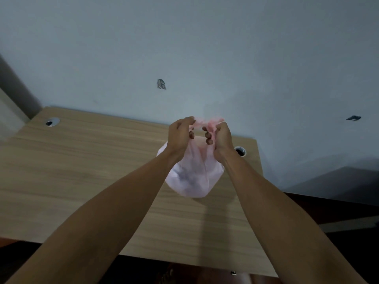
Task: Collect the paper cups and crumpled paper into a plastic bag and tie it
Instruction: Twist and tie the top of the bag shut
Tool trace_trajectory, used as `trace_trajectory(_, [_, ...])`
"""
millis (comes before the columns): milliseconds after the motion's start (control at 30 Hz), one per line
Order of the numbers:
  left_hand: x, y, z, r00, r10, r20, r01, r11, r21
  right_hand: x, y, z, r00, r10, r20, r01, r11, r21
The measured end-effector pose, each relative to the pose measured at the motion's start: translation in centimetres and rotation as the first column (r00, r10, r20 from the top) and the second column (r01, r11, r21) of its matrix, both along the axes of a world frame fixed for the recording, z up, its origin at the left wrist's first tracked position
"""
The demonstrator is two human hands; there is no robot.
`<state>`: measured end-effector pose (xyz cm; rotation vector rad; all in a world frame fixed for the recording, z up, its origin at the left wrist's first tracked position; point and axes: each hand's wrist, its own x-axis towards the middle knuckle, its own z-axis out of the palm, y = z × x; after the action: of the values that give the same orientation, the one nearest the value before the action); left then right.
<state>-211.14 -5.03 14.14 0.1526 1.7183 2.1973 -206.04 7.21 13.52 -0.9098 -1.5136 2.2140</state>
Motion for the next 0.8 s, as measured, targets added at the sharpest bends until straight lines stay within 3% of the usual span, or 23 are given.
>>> trace_trajectory(233, [-1.0,-1.3,-1.2,0.939,-0.302,0.167,0.280,0.949,0.142,0.8,-0.3,-1.3,0.995,0.029,0.093,-0.044,0.987,0.158])
trace_trajectory(467, [-0.1,-2.7,-1.4,0.811,-0.573,0.120,0.577,0.817,-0.002,1.4,-1.6,-1.3,0.974,0.216,0.060,-0.223,0.907,0.357])
trace_trajectory(633, [-0.2,-2.8,-2.1,0.857,-0.475,0.199,0.503,0.856,-0.124,1.3,-1.7,-0.6,0.951,0.306,0.037,-0.305,0.917,0.258])
trace_trajectory(733, [-0.5,-2.7,-3.1,0.921,-0.300,0.248,0.342,0.929,-0.145,1.7,-1.2,-0.9,0.919,0.386,0.082,-0.394,0.897,0.201])
trace_trajectory(800, [-0.6,-2.7,-3.5,0.939,-0.208,0.272,0.255,0.955,-0.151,2.2,-1.3,-0.9,0.880,0.473,0.030,-0.473,0.870,0.139])
